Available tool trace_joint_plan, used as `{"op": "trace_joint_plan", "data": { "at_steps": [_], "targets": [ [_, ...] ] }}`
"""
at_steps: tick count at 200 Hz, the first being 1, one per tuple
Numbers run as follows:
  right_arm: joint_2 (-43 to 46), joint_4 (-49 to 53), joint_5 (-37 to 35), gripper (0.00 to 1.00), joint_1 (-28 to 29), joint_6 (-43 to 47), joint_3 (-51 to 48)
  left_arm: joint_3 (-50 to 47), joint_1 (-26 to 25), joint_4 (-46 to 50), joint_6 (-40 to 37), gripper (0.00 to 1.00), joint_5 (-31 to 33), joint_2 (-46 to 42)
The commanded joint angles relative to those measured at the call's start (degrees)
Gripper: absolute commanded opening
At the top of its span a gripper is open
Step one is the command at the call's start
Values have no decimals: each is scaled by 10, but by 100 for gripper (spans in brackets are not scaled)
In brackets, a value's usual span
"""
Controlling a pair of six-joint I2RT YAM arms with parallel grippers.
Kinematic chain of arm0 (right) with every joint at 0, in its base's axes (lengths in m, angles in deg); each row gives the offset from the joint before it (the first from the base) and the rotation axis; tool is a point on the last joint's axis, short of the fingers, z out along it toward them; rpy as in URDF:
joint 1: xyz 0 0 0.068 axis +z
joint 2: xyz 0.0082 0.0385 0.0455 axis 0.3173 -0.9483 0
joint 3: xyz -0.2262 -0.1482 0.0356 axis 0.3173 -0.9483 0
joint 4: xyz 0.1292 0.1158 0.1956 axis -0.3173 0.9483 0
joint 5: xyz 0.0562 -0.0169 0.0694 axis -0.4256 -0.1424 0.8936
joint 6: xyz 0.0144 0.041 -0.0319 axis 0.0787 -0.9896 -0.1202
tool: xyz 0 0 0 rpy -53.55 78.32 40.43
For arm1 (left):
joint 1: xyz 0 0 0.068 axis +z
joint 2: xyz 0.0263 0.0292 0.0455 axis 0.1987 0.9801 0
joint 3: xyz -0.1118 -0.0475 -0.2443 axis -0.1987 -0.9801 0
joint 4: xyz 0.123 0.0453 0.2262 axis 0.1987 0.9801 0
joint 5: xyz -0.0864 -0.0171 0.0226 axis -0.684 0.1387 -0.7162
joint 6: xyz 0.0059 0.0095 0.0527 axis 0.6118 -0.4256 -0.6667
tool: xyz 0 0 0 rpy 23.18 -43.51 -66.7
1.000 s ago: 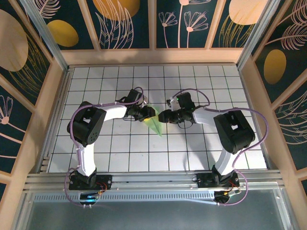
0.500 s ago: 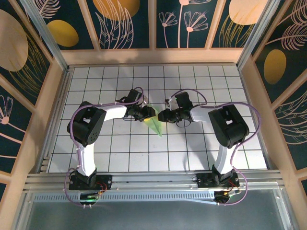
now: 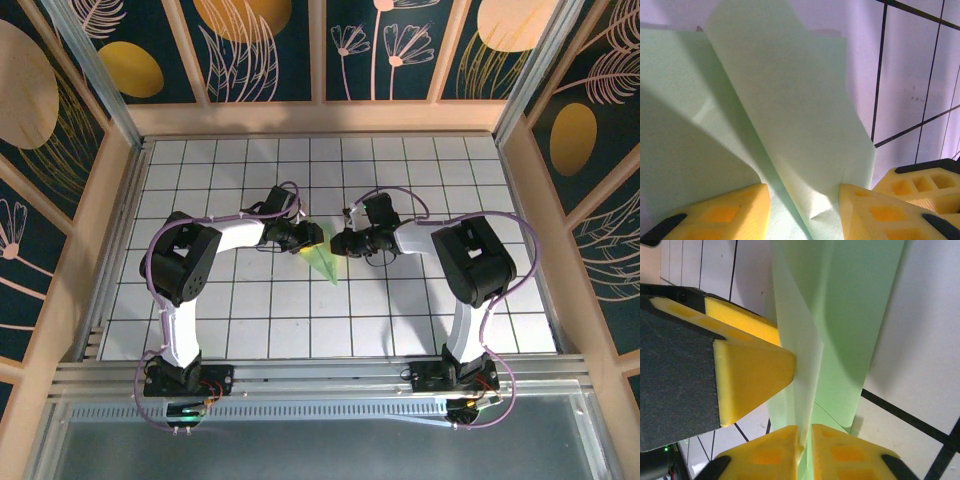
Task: Fold a paper plane with a square sheet of paper (fold left side to right side)
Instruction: Fourth fold the wing at the center of the table.
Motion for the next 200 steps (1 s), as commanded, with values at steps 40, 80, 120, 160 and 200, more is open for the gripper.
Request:
{"op": "trace_joint_plan", "data": {
  "at_steps": [40,80,120,160,200],
  "targets": [
    [-18,16,-13,5,5,12,19,-11,3,47,-15,42,54,32],
    [-22,24,-23,4,5,15,21,-11,3,48,-16,42,55,33],
    [-29,32,-32,3,7,19,26,-11,3,48,-16,42,53,33],
    [-39,42,-40,3,11,23,32,-10,3,48,-15,42,53,33],
    [-46,48,-50,2,14,23,28,-10,3,47,-15,42,53,33]
  ]
}}
